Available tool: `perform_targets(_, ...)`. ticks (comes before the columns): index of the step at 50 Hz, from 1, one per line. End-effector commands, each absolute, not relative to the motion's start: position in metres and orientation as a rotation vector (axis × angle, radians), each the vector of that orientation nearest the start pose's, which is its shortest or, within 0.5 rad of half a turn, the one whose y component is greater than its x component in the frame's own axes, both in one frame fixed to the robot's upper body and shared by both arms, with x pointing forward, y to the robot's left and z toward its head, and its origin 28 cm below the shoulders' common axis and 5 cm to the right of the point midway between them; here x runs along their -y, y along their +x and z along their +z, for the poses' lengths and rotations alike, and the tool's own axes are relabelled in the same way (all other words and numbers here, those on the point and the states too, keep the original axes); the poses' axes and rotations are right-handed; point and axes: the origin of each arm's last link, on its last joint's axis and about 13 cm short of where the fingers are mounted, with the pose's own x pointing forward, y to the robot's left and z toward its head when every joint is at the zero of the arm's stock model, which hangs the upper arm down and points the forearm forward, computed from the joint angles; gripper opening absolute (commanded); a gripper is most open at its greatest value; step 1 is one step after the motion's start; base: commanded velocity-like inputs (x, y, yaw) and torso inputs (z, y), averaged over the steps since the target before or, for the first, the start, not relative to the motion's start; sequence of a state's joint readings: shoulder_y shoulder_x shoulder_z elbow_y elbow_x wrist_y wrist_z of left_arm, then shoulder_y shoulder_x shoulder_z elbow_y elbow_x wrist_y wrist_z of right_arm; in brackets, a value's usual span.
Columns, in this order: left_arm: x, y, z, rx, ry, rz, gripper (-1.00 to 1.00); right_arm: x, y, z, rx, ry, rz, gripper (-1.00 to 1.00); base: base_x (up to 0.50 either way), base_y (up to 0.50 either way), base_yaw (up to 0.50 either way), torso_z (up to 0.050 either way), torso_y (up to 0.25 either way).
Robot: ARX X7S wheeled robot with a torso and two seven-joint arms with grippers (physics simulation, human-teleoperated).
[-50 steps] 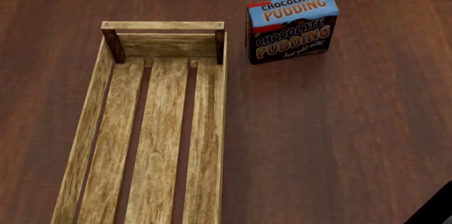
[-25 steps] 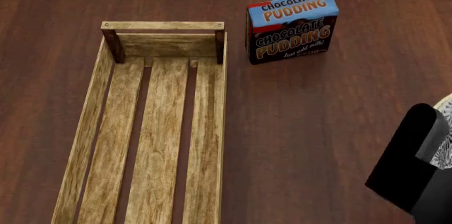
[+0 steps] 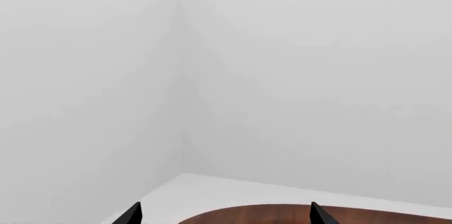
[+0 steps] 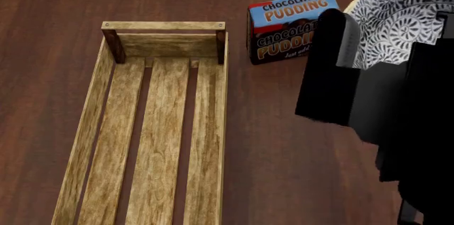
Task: Stack the left bowl on the right bowl and place them in the tray.
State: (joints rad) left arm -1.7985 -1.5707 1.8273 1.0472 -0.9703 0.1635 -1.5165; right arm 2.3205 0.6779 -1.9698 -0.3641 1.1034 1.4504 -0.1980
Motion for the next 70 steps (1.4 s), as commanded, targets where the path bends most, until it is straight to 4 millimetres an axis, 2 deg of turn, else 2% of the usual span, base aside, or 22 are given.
perform_targets(1,-0.261,0.125,0.267,0.595,0.023,0.403,1.00,0.133,0.271,0.403,-0.650,-1.523,0.348,-1.00,0.00,0.00,0.00,0.000,0.000)
perform_targets(9,-0.262,0.126,0.277,0.606,0.028,0.402,1.00,0.110,0.289,0.424,-0.588,-1.602,0.411,-1.00,0.00,0.00,0.00,0.000,0.000)
perform_targets(30,-0.263,0.126,0.284,0.618,0.025,0.412,1.00,0.061,0.312,0.438,-0.356,-1.646,0.656,-1.00,0.00,0.00,0.00,0.000,0.001)
perform_targets(39,-0.262,0.126,0.278,0.617,0.022,0.417,1.00,0.036,0.321,0.429,-0.317,-1.680,0.745,-1.00,0.00,0.00,0.00,0.000,0.001)
perform_targets(47,-0.262,0.125,0.272,0.612,0.019,0.423,1.00,0.016,0.321,0.412,-0.281,-1.666,0.880,-1.00,0.00,0.00,0.00,0.000,0.001)
perform_targets(63,-0.262,0.126,0.272,0.610,0.024,0.430,1.00,0.000,0.329,0.390,-0.256,-1.658,0.988,-1.00,0.00,0.00,0.00,0.000,0.001)
perform_targets(64,-0.262,0.125,0.269,0.607,0.022,0.432,1.00,-0.001,0.331,0.382,-0.269,-1.649,1.008,-1.00,0.00,0.00,0.00,0.010,0.010)
perform_targets(70,-0.261,0.124,0.266,0.603,0.021,0.430,1.00,-0.003,0.337,0.370,-0.287,-1.639,1.035,-1.00,0.00,0.00,0.00,0.000,0.000)
